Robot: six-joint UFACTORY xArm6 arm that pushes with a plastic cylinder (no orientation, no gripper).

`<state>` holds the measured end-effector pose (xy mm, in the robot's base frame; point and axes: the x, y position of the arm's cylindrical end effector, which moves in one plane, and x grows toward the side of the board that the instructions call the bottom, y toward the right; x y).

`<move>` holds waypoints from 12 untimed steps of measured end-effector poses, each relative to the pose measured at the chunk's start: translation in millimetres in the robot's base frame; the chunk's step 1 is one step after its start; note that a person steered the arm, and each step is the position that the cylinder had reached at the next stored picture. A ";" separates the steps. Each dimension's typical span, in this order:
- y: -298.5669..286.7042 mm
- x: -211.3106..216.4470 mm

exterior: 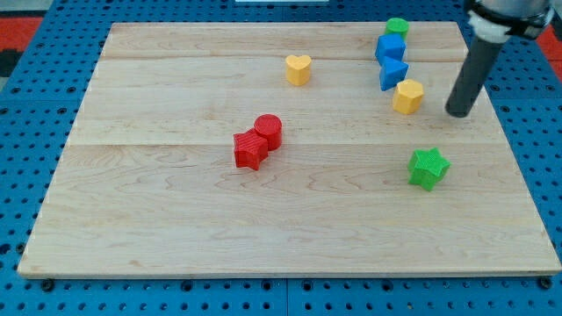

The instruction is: Move the yellow blocks vertical above the red blocks

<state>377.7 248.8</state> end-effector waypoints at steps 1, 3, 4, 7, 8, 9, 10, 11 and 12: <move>-32.1 -51.3; -53.4 -29.0; -16.7 -47.1; -120.9 -19.7; -154.4 -87.7; -162.6 -111.8; -108.8 -101.2; -110.0 -80.3; -139.5 -79.6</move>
<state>298.1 109.3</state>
